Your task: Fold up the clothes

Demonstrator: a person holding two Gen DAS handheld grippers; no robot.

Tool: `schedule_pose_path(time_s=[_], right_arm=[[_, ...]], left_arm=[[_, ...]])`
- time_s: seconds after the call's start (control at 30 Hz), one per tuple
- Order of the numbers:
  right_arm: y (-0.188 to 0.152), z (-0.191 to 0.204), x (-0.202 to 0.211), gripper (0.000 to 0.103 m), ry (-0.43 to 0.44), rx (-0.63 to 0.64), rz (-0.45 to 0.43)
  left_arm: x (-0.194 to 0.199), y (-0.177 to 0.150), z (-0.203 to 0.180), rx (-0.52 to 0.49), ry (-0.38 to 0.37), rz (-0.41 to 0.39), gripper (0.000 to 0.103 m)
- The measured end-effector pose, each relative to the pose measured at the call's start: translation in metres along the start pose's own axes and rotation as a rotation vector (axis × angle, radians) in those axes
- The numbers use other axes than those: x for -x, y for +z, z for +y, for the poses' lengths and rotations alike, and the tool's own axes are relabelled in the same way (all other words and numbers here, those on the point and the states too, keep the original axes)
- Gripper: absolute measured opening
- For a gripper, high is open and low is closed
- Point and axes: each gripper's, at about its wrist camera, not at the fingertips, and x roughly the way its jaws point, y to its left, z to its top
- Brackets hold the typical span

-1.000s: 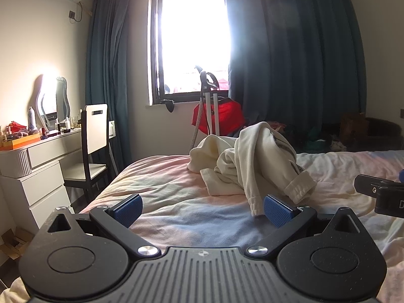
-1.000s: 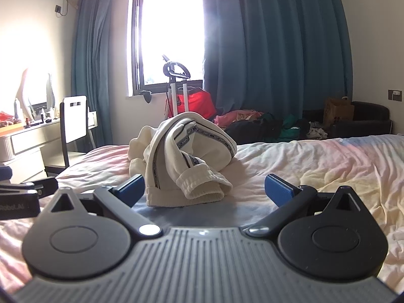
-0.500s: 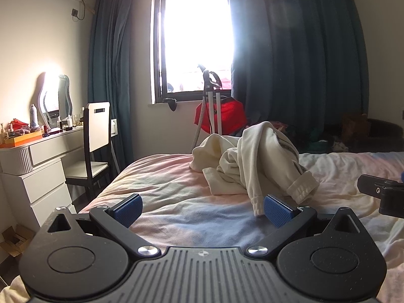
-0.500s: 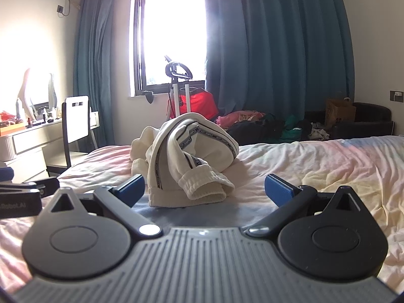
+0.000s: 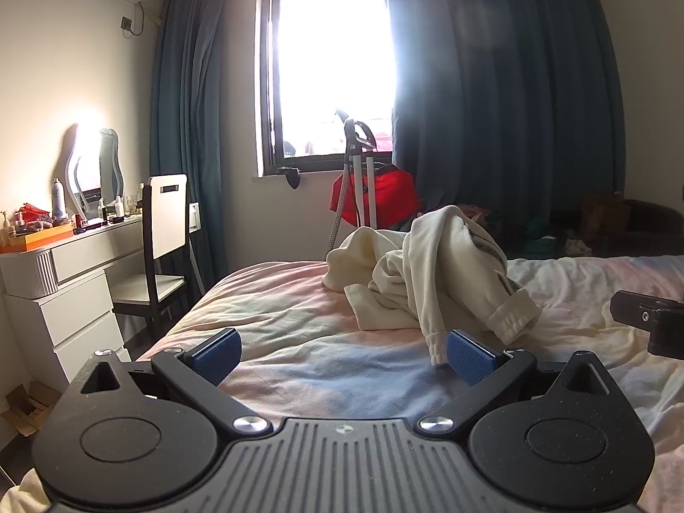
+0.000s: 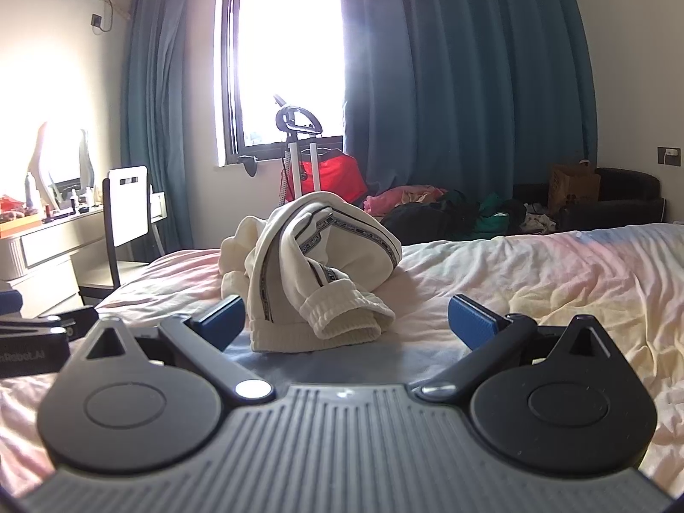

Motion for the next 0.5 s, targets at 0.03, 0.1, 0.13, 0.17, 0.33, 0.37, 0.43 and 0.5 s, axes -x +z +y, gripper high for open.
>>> schedule_pose_path(time_s=[0.03, 0.1, 0.13, 0.17, 0.33, 0.37, 0.43, 0.5], right_arm=[[0.0, -0.001, 0.0, 0.103, -0.003, -0.002, 0.001], [0.0, -0.002, 0.0, 0.103, -0.005, -0.008, 0.008], [0.0, -0.003, 0.0, 0.103, -0.004, -0.017, 0.014], [-0.001, -0.005, -0.001, 0.103, -0.004, -0.028, 0.02], [0.002, -0.015, -0.016, 0.102, 0.027, -0.113, 0.073], [0.005, -0.016, -0.023, 0.102, 0.039, -0.126, 0.083], [0.011, -0.015, -0.037, 0.102, 0.06, -0.145, 0.094], [0.017, -0.012, -0.057, 0.102, 0.086, -0.142, 0.105]], left_arm=[[0.001, 0.0, 0.0, 0.001, -0.002, 0.0, 0.103], [0.003, 0.002, 0.001, 0.004, -0.006, -0.001, 0.103], [0.004, 0.003, 0.001, 0.005, -0.008, -0.003, 0.103], [0.005, 0.004, 0.002, 0.006, -0.011, -0.005, 0.103], [0.009, 0.008, 0.006, 0.014, -0.021, -0.011, 0.103], [0.009, 0.009, 0.008, 0.024, -0.025, -0.008, 0.103], [0.008, 0.01, 0.011, 0.043, -0.034, -0.003, 0.103], [0.002, 0.009, 0.018, 0.061, -0.033, 0.005, 0.103]])
